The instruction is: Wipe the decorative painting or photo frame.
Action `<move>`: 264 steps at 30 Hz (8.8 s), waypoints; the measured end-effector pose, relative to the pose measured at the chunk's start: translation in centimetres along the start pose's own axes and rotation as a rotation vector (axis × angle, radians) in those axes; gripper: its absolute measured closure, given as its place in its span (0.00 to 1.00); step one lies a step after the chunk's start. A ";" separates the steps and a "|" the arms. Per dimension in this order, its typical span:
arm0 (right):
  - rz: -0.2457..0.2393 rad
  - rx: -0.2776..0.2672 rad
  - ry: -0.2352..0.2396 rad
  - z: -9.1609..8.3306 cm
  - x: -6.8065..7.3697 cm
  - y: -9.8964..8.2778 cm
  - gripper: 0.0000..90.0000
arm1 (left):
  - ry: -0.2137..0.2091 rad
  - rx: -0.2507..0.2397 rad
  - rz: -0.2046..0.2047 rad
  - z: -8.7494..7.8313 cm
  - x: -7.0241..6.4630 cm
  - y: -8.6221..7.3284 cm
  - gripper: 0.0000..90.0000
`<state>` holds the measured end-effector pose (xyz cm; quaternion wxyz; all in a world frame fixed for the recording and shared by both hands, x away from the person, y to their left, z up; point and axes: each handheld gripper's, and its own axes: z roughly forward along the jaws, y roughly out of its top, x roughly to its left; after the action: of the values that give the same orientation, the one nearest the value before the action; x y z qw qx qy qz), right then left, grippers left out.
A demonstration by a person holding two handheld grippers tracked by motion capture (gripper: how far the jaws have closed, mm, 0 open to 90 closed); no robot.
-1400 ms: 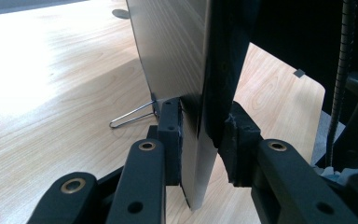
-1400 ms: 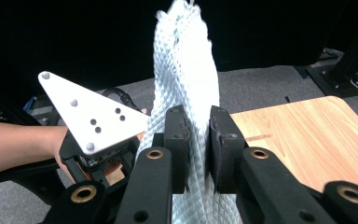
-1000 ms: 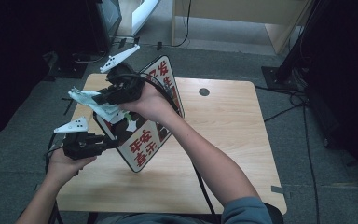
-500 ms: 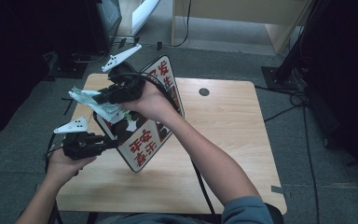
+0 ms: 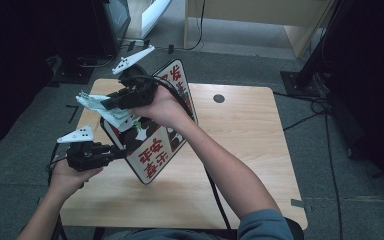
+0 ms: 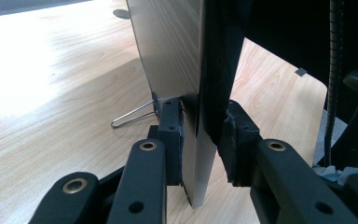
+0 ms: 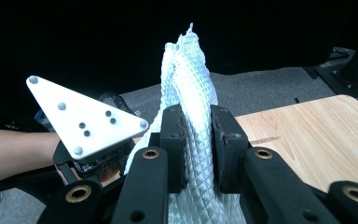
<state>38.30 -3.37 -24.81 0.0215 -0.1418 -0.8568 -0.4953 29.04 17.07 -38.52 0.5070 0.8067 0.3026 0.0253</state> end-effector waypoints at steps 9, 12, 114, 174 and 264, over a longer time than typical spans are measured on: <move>0.016 -0.006 -0.016 -0.4 -0.6 -0.2 0.85 | -0.003 0.004 -0.006 0.0 0.0 0.0 0.81; 0.019 -0.009 -0.017 -0.5 -0.7 -0.3 0.85 | -0.004 0.003 -0.006 0.0 0.0 0.0 0.82; 0.064 -0.084 -0.052 -3.3 -3.8 -2.2 0.87 | 0.060 0.020 -0.027 0.9 -1.0 0.6 0.85; 0.149 -0.089 -0.183 -9.0 -8.5 -3.8 0.90 | 0.061 0.006 -0.040 1.7 -0.9 0.8 0.85; 0.318 -0.137 -0.457 -17.3 -14.1 -9.7 0.90 | 0.065 0.004 -0.066 1.7 -0.8 0.7 0.87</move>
<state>47.50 -25.83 -26.64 -0.1045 -0.3834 -0.7711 -0.4974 29.31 15.07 -38.51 0.4958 0.7961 0.3452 0.0342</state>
